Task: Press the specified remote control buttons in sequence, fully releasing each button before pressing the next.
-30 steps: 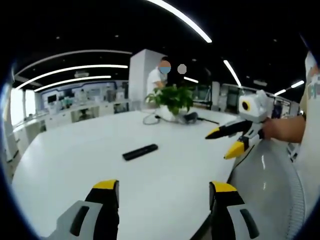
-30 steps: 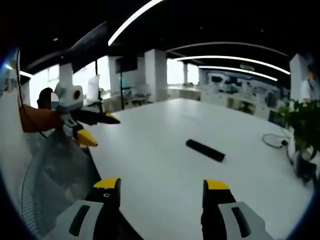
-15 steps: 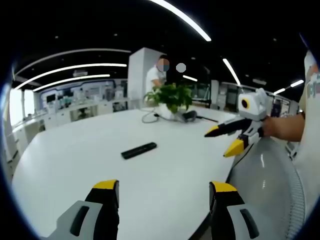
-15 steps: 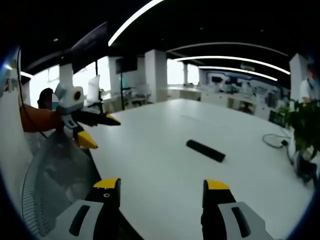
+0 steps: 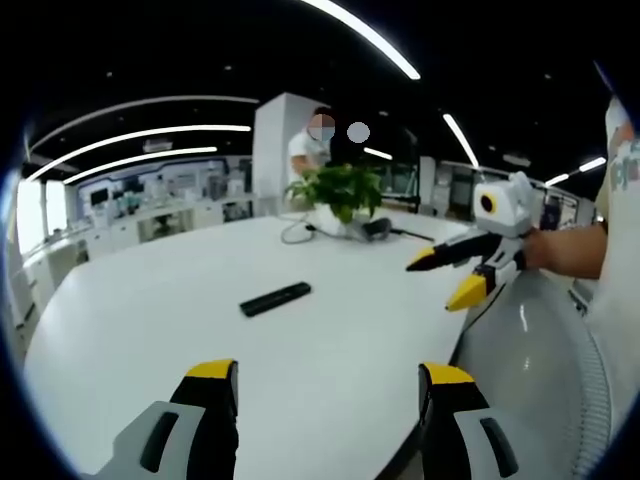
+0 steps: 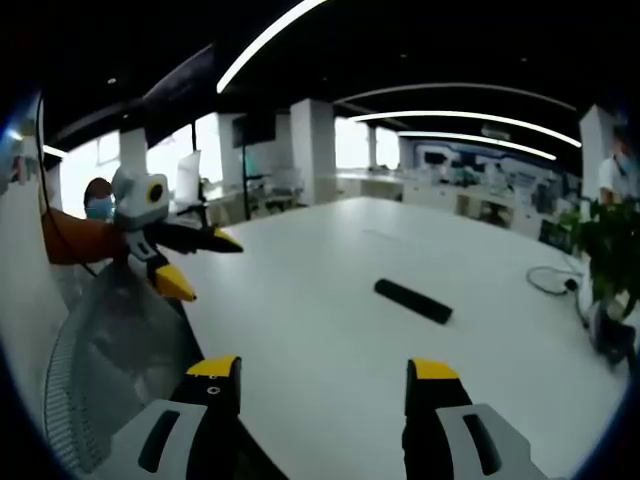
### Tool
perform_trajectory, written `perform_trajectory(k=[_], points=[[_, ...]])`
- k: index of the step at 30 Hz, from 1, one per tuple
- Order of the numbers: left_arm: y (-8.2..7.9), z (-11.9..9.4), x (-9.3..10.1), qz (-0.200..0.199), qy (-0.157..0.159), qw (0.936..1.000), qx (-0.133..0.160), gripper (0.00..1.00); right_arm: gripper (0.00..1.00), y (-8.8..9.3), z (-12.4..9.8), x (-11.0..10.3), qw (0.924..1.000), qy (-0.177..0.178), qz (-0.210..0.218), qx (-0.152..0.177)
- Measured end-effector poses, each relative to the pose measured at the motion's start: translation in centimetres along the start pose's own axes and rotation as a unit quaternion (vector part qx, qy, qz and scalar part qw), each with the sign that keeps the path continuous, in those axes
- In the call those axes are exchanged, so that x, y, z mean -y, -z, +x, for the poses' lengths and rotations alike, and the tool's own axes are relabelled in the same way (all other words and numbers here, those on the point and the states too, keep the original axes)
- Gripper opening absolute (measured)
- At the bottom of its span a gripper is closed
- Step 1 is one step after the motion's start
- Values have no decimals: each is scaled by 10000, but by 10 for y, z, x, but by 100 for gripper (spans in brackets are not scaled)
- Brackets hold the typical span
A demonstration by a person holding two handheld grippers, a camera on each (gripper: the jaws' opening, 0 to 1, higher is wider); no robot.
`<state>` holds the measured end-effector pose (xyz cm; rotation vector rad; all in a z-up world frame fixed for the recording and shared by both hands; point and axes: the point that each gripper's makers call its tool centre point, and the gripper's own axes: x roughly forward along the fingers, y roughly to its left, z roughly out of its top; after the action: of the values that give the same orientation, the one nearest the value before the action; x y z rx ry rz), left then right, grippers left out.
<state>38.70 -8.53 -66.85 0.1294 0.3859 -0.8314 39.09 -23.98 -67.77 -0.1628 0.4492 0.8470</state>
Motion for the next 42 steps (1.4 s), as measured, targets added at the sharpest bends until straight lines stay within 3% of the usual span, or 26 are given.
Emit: perform_trajectory(k=[12, 29, 42], points=[[-3, 1, 0, 53, 29, 10000, 8, 75, 65, -5, 0, -1, 10000, -35, -73, 41], [-7, 4, -5, -55, 190, 9998, 26, 75, 65, -11, -2, 1, 9996, -180, 170, 131], [-21, 9, -20, 39, 266, 9996, 62, 76, 65, -29, -4, 18, 9995, -177, 0, 260]])
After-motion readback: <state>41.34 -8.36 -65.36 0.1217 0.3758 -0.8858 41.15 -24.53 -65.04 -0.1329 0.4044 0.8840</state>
